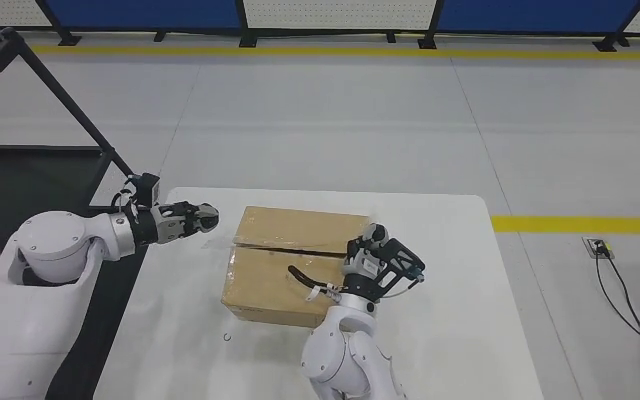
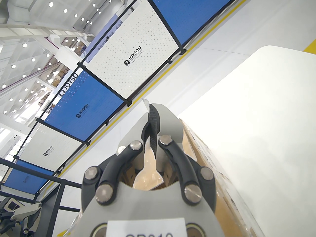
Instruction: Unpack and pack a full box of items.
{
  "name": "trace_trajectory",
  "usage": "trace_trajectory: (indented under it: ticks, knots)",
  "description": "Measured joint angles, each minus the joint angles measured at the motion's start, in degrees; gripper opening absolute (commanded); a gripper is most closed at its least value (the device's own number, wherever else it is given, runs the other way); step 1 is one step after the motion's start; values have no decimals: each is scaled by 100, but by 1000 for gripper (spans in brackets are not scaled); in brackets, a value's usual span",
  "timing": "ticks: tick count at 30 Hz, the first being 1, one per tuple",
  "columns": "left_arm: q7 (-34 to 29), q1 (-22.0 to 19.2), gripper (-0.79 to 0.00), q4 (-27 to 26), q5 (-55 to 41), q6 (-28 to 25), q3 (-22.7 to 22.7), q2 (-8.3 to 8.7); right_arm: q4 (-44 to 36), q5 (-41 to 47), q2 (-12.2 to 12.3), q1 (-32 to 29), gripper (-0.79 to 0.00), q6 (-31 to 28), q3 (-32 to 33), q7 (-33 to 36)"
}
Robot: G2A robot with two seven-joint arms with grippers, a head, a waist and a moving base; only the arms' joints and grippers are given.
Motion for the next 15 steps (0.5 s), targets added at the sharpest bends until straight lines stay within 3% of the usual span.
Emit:
trace_trajectory:
  ticks: [15]
  knots:
    - [-157, -270, -785, 132, 266, 96, 808, -115, -10, -98, 6, -45, -785, -111, 32, 84]
